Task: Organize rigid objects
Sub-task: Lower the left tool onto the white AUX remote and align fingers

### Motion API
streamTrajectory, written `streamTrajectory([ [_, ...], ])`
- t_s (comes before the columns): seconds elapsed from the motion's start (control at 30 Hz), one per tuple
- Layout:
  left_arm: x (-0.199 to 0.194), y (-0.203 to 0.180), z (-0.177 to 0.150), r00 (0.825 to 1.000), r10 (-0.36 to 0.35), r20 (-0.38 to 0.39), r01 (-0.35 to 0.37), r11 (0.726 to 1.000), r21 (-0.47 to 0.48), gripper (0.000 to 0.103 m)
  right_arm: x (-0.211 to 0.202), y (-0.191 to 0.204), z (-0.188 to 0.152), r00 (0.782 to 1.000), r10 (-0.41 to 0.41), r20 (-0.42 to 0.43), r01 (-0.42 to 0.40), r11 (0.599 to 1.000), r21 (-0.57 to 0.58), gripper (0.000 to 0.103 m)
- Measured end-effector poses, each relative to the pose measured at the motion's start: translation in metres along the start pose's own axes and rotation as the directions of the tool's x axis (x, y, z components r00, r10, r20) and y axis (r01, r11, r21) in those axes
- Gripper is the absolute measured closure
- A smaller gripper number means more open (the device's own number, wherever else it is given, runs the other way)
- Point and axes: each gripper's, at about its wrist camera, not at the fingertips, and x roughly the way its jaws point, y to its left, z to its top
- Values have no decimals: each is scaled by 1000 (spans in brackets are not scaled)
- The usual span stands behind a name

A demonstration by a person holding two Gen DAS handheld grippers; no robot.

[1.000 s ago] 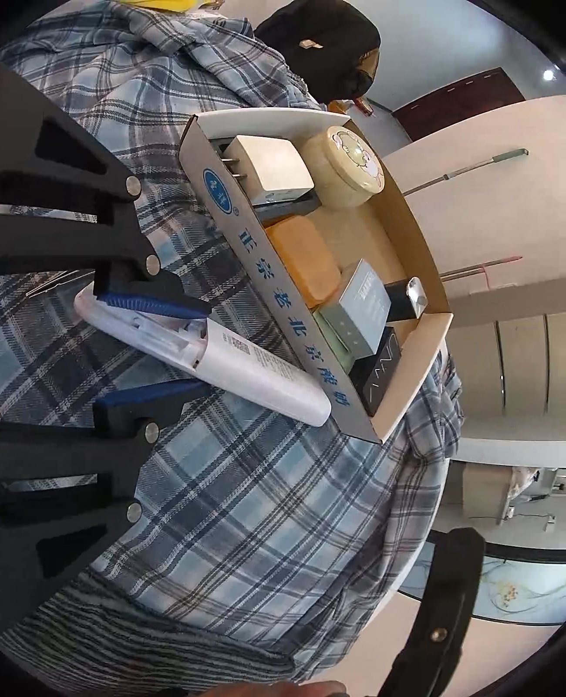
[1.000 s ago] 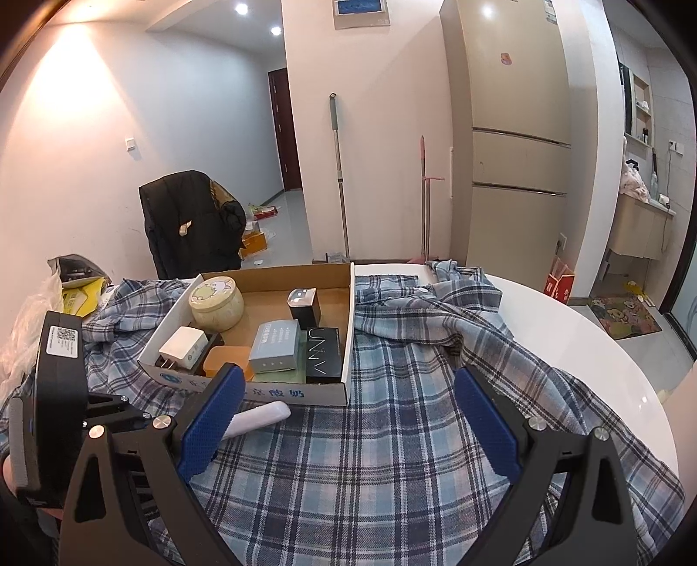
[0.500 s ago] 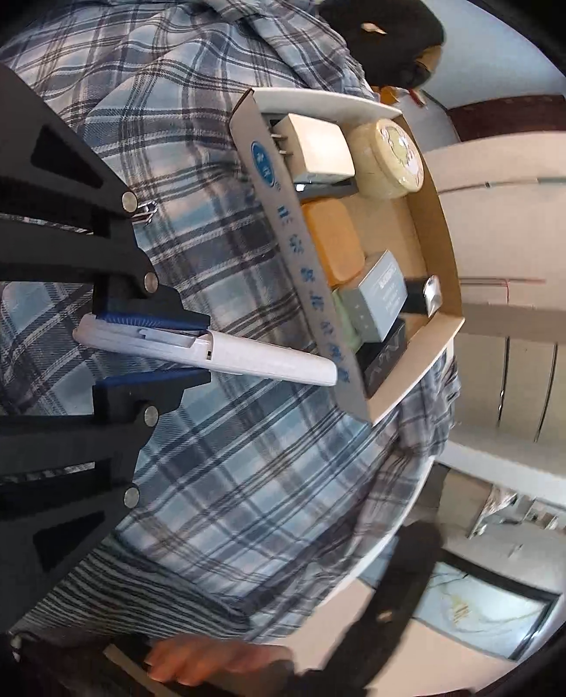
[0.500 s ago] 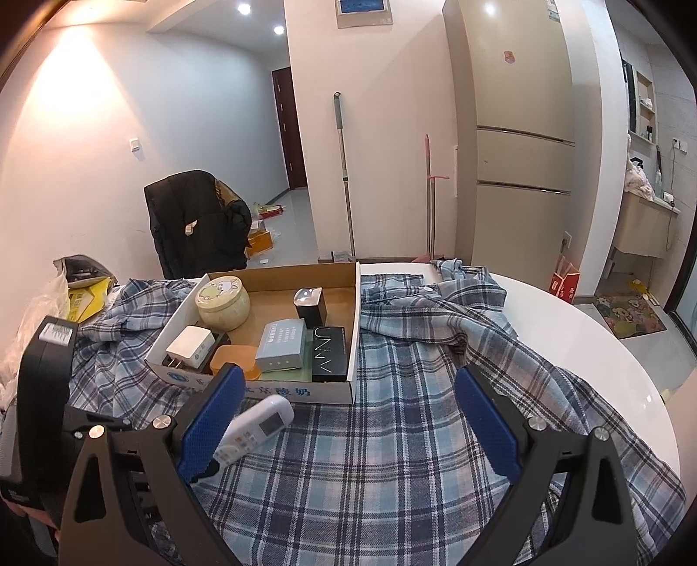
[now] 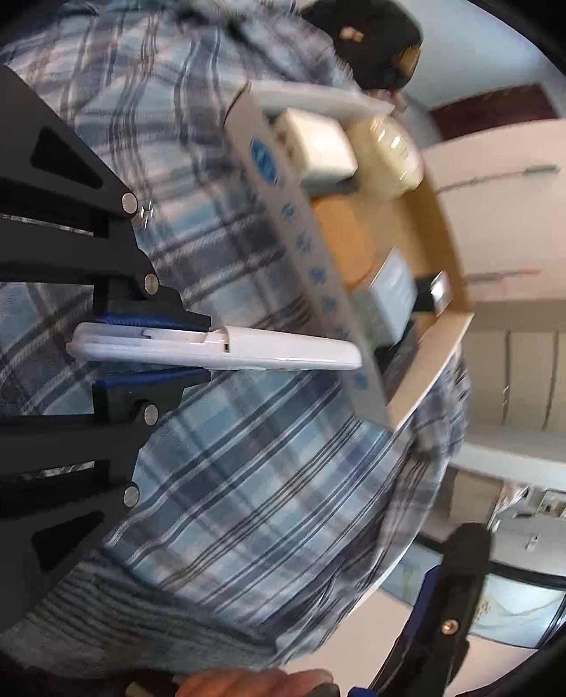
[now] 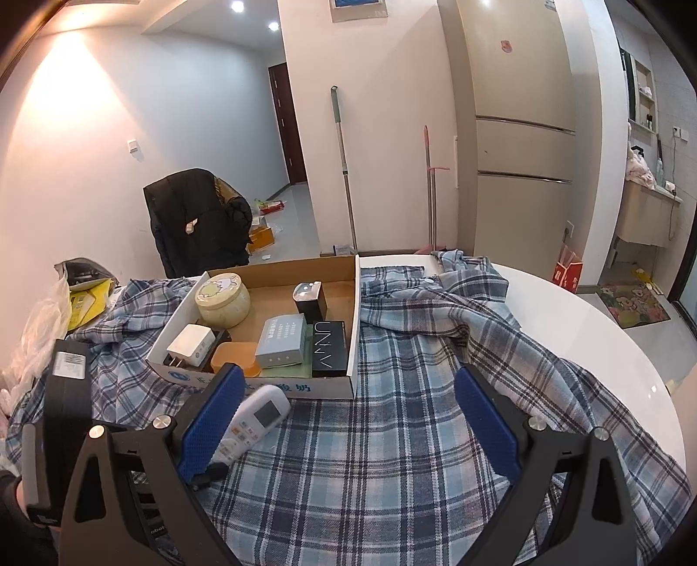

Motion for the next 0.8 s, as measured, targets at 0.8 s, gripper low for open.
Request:
streamTrajectory([
  [0.8,-36,12,-6,991,-56,118,63,997,-54,103,17,14,-10,996,16,-91,-22,997,-70,7],
])
